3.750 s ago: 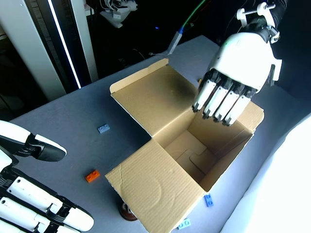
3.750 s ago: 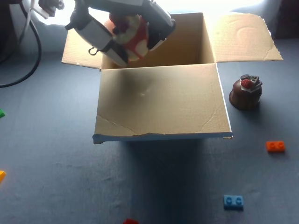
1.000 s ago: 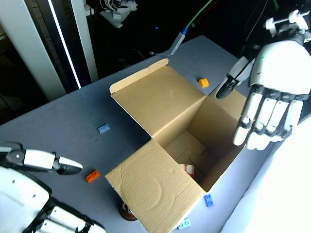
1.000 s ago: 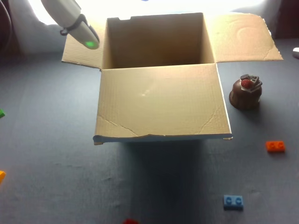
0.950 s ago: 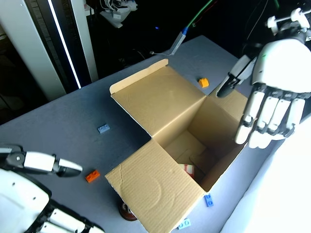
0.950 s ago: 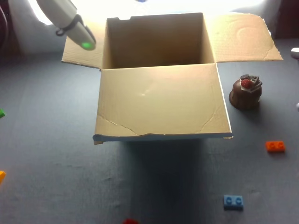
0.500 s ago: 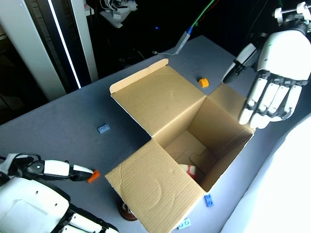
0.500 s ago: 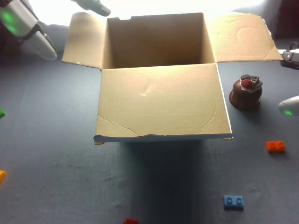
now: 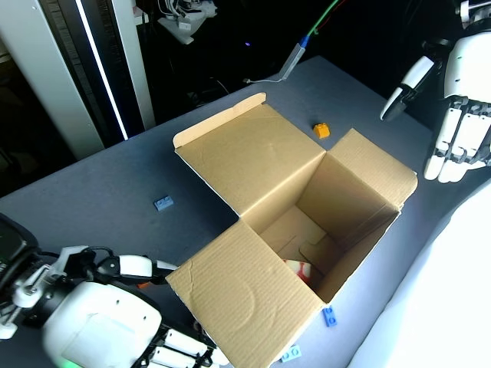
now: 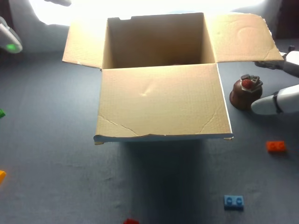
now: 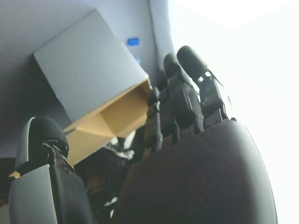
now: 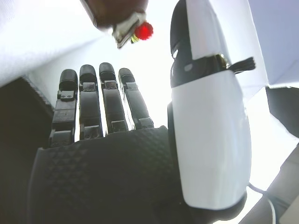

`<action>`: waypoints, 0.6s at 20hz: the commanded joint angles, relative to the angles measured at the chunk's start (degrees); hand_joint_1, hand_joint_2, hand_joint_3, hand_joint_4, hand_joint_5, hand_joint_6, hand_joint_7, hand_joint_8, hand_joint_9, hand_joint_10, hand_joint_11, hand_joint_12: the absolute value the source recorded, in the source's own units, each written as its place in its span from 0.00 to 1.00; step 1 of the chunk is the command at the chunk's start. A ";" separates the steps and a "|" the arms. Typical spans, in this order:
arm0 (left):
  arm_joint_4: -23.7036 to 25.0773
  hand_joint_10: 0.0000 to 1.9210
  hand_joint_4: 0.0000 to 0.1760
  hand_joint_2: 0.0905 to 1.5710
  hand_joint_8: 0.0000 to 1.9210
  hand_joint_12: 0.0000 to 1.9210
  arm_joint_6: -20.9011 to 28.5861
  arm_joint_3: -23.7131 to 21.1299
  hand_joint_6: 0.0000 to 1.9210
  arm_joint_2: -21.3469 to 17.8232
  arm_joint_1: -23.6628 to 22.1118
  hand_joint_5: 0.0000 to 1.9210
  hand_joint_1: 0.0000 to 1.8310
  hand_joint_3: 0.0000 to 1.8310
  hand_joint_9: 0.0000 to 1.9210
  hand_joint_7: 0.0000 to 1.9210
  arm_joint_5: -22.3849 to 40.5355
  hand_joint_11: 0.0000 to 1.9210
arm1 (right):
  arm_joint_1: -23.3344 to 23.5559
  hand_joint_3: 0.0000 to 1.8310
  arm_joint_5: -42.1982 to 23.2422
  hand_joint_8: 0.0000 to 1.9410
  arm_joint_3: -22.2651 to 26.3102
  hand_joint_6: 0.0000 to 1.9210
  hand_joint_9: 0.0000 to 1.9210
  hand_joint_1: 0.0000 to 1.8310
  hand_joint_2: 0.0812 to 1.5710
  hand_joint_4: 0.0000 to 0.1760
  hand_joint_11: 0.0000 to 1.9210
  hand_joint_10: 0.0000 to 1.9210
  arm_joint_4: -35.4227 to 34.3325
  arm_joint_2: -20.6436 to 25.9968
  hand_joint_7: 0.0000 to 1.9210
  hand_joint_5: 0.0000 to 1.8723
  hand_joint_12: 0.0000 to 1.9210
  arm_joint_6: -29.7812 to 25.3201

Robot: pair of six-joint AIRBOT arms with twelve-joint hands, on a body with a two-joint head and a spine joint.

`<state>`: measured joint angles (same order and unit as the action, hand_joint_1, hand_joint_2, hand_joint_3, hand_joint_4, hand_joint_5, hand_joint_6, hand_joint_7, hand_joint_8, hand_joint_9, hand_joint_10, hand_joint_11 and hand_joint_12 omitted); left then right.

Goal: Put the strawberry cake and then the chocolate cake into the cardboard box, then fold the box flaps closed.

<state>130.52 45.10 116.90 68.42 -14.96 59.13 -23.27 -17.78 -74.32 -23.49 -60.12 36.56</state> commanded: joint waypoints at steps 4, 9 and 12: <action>-1.52 0.01 0.26 0.59 0.00 0.70 -0.14 -0.21 0.00 -2.62 -0.21 0.09 0.34 0.00 0.21 0.15 -2.38 0.01 | -0.04 0.00 -6.61 0.00 -1.40 0.00 0.06 0.49 0.61 0.00 0.00 0.00 0.03 -0.79 0.06 0.04 0.14 -0.51; -1.05 0.01 0.22 0.59 0.00 0.71 0.21 -5.06 0.00 -7.12 3.50 0.09 0.35 0.00 0.21 0.15 -2.93 0.02 | -0.64 0.00 -8.58 0.00 -2.79 0.00 0.06 0.52 0.60 0.00 0.00 0.00 0.84 -2.27 0.05 0.03 0.10 0.23; -3.09 0.00 0.26 0.59 0.00 0.71 0.52 -10.11 0.00 -10.32 6.30 0.09 0.34 0.00 0.21 0.14 -4.14 0.01 | -0.94 0.00 -9.07 0.00 -4.13 0.00 0.07 0.51 0.60 0.00 0.00 0.00 1.34 -3.71 0.07 0.03 0.14 0.23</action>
<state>131.11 45.56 105.27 58.02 -7.60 57.28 -24.18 -20.40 -78.43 -22.24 -64.79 37.23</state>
